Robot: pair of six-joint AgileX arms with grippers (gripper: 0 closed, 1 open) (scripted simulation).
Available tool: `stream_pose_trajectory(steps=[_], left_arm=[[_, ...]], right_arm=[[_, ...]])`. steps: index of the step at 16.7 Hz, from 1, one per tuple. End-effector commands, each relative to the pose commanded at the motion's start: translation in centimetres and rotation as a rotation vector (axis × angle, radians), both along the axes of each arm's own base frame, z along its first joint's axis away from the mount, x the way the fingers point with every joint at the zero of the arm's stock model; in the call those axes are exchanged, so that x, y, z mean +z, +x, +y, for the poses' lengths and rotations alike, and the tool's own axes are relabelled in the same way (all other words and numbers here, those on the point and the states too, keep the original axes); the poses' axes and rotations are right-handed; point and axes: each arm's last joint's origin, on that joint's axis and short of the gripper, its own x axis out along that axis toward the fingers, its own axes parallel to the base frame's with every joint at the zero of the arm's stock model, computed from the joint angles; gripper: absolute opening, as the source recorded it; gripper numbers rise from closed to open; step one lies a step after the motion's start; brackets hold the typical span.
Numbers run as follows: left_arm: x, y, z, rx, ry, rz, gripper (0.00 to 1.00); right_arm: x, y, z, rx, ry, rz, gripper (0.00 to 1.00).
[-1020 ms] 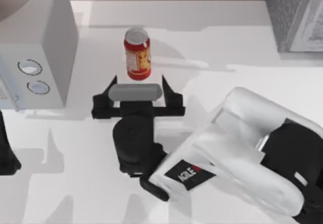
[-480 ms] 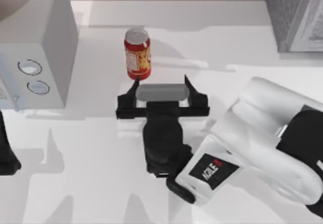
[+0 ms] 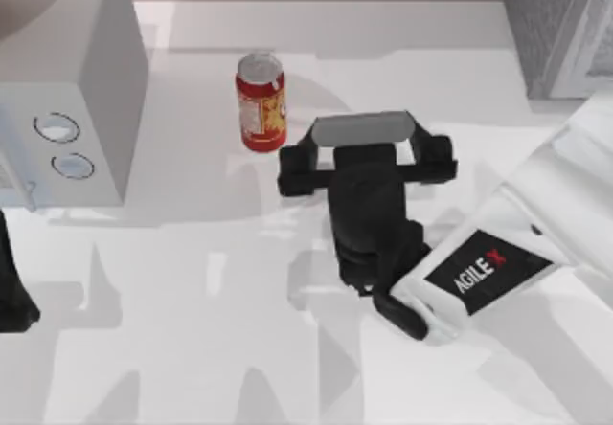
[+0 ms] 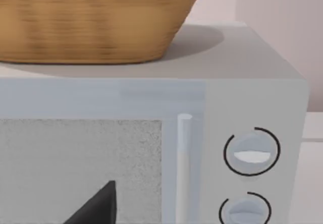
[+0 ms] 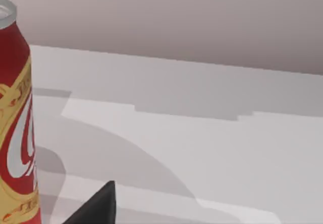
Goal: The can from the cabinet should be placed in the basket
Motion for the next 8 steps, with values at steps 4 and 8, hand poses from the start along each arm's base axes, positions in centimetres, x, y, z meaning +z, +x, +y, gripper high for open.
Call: stream_pose_trajectory(steps=[4,8], left_arm=[[0.0,0.0,0.0,0.0,0.0,0.0,1.0],[0.0,0.0,0.0,0.0,0.0,0.0,1.0]], right_arm=[[5.2,0.5,-8.4,-0.035,-0.071,0.134,1.0],[11.7,-3.5,-17.5,-0.065,-0.04,0.191,1.0]])
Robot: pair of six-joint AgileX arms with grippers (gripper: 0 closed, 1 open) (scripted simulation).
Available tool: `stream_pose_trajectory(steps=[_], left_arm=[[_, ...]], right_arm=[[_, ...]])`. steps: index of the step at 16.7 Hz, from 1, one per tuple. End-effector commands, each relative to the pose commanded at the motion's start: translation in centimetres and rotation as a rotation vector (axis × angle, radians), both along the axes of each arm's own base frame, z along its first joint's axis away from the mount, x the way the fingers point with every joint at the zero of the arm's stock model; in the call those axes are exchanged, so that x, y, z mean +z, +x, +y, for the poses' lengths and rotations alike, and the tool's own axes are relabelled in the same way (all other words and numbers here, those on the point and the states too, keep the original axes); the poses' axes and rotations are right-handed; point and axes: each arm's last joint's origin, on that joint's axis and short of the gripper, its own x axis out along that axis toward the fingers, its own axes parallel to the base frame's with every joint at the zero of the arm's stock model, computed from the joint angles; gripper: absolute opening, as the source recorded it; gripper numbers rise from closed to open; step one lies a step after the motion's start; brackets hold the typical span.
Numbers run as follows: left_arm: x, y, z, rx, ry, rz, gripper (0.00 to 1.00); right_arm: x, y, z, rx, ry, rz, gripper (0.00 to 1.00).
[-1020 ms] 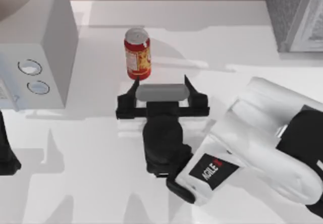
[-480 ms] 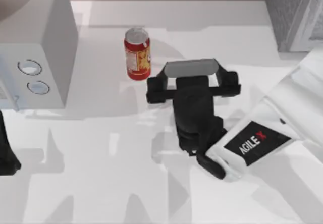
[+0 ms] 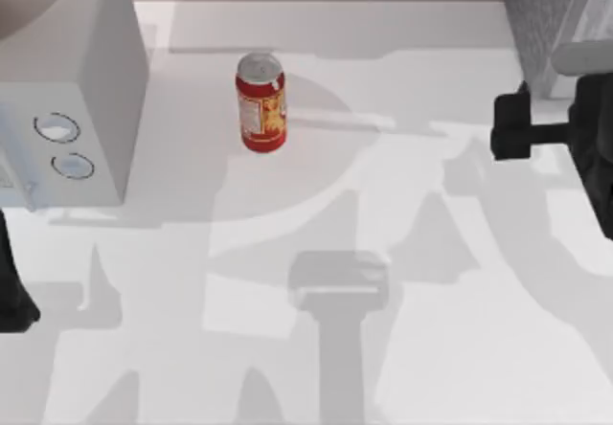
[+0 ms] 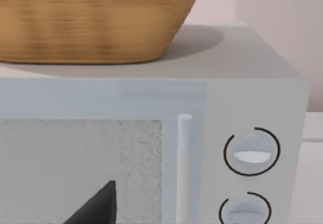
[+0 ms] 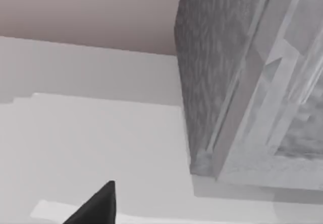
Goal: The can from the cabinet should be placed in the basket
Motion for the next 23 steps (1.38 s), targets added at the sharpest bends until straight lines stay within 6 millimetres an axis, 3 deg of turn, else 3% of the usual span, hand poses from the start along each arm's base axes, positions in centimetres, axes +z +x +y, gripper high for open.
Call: stream_pose_trajectory(steps=[2,4,7,10,16,23], left_arm=[[0.0,0.0,0.0,0.0,0.0,0.0,1.0],[0.0,0.0,0.0,0.0,0.0,0.0,1.0],[0.0,0.0,0.0,0.0,0.0,0.0,1.0],[0.0,0.0,0.0,0.0,0.0,0.0,1.0],[0.0,0.0,0.0,0.0,0.0,0.0,1.0],[0.0,0.0,0.0,0.0,0.0,0.0,1.0]], right_arm=[[2.4,-3.7,-3.8,-0.011,0.04,-0.026,1.0],[3.6,-7.7,-6.6,-0.014,0.078,-0.075,1.0],[3.3,-12.8,-8.9,-0.001,0.12,-0.165,1.0],[1.6,-15.8,-9.8,0.025,0.139,-0.236,1.0],[-1.4,-17.6,-10.2,0.075,0.148,-0.295,1.0],[-1.4,-17.7,-10.2,0.079,0.149,-0.301,1.0]])
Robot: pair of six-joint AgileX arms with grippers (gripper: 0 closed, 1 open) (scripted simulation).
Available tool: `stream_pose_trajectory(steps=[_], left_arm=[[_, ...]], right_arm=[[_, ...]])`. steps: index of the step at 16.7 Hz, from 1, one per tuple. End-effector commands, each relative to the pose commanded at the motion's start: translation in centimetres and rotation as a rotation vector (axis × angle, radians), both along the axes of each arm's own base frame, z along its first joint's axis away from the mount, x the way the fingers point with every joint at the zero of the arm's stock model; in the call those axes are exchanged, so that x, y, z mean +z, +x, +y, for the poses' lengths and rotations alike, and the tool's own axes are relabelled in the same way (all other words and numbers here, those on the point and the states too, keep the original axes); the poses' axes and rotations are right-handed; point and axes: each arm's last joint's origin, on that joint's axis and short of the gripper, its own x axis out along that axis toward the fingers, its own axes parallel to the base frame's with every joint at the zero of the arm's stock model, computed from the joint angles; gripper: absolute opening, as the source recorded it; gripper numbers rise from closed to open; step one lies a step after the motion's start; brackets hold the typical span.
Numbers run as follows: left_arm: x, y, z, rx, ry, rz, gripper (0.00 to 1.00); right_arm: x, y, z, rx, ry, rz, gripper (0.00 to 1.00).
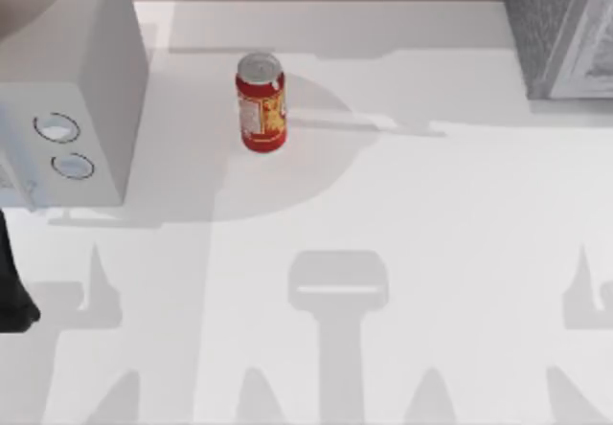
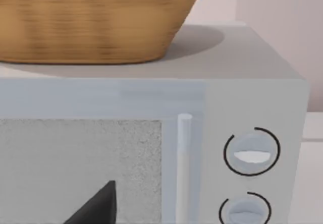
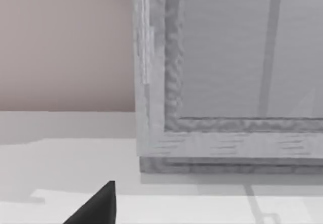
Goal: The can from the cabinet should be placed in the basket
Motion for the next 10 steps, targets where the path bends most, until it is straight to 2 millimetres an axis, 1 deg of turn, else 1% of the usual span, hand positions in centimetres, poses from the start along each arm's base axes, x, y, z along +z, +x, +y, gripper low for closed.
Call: stream_pose_trajectory(steps=[2,5,8,10], left_arm=[[0.0,0.0,0.0,0.0,0.0,0.0,1.0],[0.0,0.0,0.0,0.0,0.0,0.0,1.0],[0.0,0.0,0.0,0.0,0.0,0.0,1.0],[0.0,0.0,0.0,0.0,0.0,0.0,1.0]], right_arm=[[0.4,0.1,-0.2,0.0,-0.001,-0.008,1.0],[1.6,0.8,-1.1,-0.001,-0.006,-0.027,1.0],[3.0,2.2,-2.8,-0.003,-0.014,-0.035,1.0],[3.9,3.4,-4.5,-0.004,-0.018,-0.038,1.0]])
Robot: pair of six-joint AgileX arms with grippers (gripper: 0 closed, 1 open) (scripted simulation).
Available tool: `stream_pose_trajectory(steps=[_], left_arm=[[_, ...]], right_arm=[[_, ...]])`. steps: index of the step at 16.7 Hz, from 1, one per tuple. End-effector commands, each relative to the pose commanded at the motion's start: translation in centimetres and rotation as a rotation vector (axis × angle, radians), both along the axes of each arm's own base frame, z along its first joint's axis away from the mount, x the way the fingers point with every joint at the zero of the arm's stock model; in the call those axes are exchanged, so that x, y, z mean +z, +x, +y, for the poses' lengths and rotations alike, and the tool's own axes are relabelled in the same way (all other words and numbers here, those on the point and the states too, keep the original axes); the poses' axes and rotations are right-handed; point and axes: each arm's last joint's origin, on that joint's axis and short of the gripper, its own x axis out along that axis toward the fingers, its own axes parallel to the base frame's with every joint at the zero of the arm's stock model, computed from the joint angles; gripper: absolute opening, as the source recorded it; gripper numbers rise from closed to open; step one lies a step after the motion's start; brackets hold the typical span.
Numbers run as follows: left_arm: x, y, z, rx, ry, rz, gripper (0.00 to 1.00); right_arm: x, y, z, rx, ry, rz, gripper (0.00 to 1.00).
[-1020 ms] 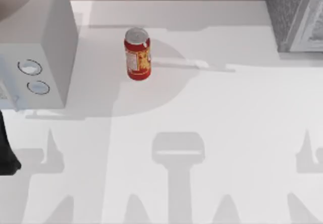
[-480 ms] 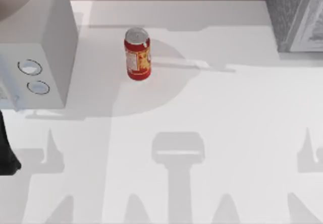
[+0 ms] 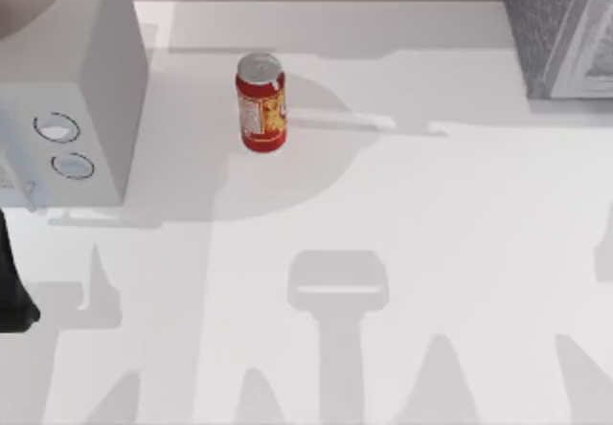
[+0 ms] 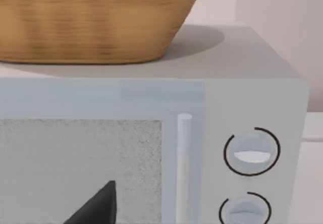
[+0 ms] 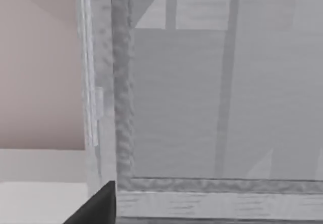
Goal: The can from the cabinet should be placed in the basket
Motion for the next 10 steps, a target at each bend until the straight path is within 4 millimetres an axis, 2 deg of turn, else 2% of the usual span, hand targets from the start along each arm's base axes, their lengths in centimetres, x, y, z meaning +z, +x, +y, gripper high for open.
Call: stream_pose_trajectory(steps=[3,5,10], left_arm=[[0.0,0.0,0.0,0.0,0.0,0.0,1.0],[0.0,0.0,0.0,0.0,0.0,0.0,1.0],[0.0,0.0,0.0,0.0,0.0,0.0,1.0]], right_arm=[[0.6,1.8,-3.7,-0.001,-0.006,-0.001,1.0],[0.4,2.5,-6.6,-0.001,-0.008,0.003,1.0],[-2.2,2.4,-13.1,0.002,0.007,0.027,1.0]])
